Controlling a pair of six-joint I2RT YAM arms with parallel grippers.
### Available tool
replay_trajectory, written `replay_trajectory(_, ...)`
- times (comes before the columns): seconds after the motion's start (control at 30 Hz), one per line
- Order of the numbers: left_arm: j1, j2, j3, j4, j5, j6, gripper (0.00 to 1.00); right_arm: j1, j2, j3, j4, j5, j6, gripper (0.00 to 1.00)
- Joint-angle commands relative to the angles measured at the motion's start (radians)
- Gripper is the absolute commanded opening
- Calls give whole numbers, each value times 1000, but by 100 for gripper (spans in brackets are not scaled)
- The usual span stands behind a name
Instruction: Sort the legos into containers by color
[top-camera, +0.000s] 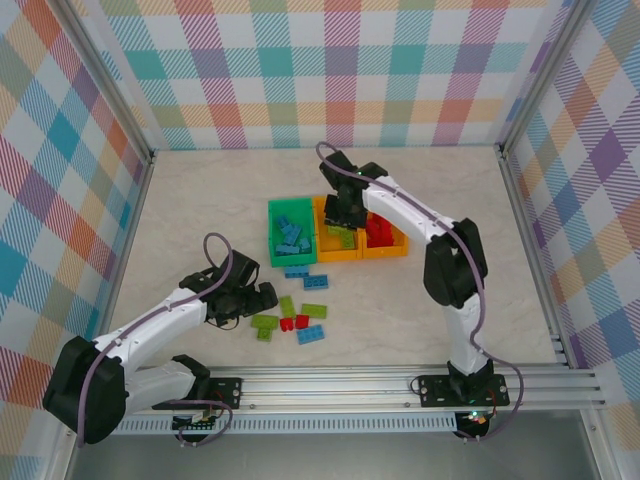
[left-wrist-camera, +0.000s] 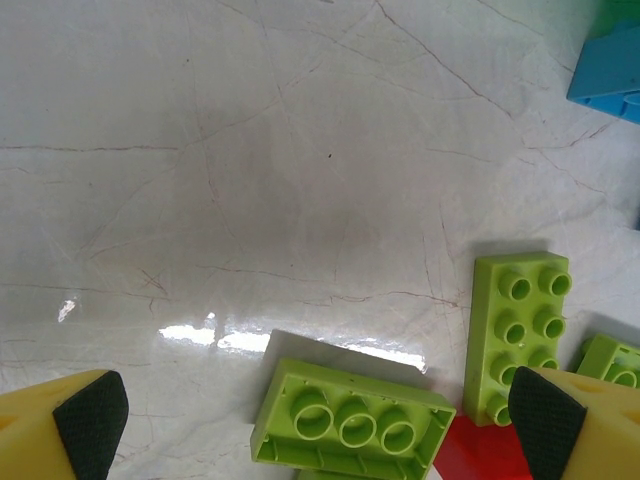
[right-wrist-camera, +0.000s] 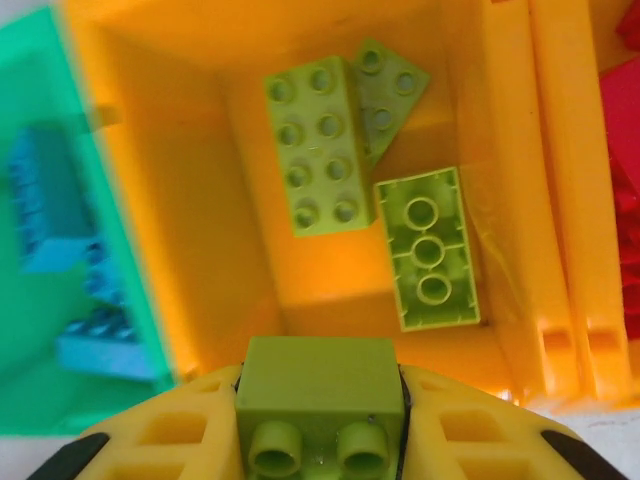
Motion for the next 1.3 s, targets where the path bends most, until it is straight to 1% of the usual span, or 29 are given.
replay_trajectory(0.0,-19,-1,29,-2,11,-6,100,-25,30,40,-60,1,0,33)
replay_trajectory(0.07,-23,4,32,6,15,-8,100,-33,39,47,-51,-13,3,36)
replay_trajectory(0.17,-32,23,42,16,20,-9,100,-37,62,80,-65,-42,-26,48)
replay_trajectory(0.27,-41,50,60,17,22,-4,100,-26,46,77,-58,-64,-73,73)
replay_trajectory(0.3,-45,58,66,17,21,-3,100,-18,29,66,-47,-61,-94,79)
replay_trajectory(0.37,-49,63,72,16,17,0,100,2,-10,37,-29,-52,-130,85)
replay_trajectory(0.43,-50,61,77,3,-3,1,100,30,-63,-10,-6,-30,-174,86)
replay_trajectory(0.5,-49,52,78,-11,-26,-6,100,70,-136,-94,41,-7,-232,86)
replay_trajectory(0.53,-47,45,75,-17,-35,-9,100,90,-174,-147,76,0,-266,86)
replay_trajectory(0.6,-33,26,72,-31,-46,-12,100,148,-283,-296,201,6,-374,86)
replay_trajectory(0.7,27,3,70,-57,-37,2,100,231,-415,-504,381,-53,-542,83)
replay_trajectory(0.77,87,-6,72,-70,-4,28,100,284,-449,-574,415,-97,-629,81)
replay_trajectory(0.87,167,-6,78,-86,41,71,100,378,-427,-592,386,-144,-718,79)
replay_trajectory(1.0,231,5,84,-98,59,99,100,488,-332,-543,328,-128,-789,79)
replay_trajectory(1.1,256,9,76,-95,79,99,100,531,-266,-500,319,-121,-800,80)
replay_trajectory(1.27,271,-11,58,-101,88,92,100,572,-190,-446,295,-111,-832,80)
